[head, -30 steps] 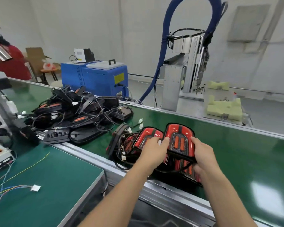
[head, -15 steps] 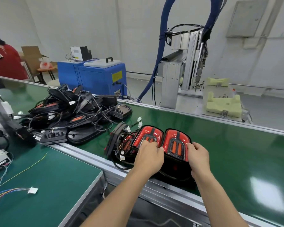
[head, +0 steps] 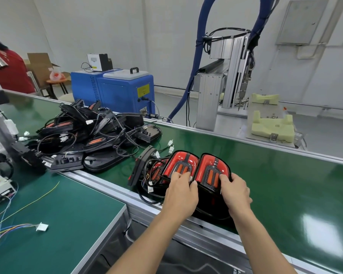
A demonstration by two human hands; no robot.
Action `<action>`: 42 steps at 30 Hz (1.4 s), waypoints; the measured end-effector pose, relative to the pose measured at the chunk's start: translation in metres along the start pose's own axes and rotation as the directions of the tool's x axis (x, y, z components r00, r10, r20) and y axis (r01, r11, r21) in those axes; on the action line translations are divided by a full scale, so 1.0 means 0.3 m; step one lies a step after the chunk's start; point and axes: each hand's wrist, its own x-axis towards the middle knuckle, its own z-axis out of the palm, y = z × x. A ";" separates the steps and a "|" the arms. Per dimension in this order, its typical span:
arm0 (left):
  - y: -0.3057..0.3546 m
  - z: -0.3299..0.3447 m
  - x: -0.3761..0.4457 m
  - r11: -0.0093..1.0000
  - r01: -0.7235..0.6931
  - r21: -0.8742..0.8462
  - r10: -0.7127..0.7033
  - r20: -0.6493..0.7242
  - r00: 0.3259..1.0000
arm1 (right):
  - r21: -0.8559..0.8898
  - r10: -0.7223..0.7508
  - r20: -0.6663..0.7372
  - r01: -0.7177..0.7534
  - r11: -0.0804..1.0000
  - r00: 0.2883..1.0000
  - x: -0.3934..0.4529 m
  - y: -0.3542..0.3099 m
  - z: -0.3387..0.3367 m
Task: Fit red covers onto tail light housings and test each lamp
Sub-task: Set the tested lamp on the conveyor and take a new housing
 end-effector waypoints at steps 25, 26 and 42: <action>-0.036 -0.032 -0.047 0.995 -0.102 0.015 0.102 -0.040 0.994 | 0.196 -0.070 0.082 0.053 0.979 0.994 0.035 0.061 -0.082; -0.037 -0.033 -0.048 0.995 -0.103 0.015 0.104 -0.044 0.994 | 0.193 -0.075 0.088 0.057 0.980 0.993 0.028 0.056 -0.085; -0.333 -0.433 -0.341 0.999 0.013 -0.039 -0.029 -0.427 0.904 | 0.480 -0.836 0.039 0.723 0.497 0.548 -0.602 -0.232 0.247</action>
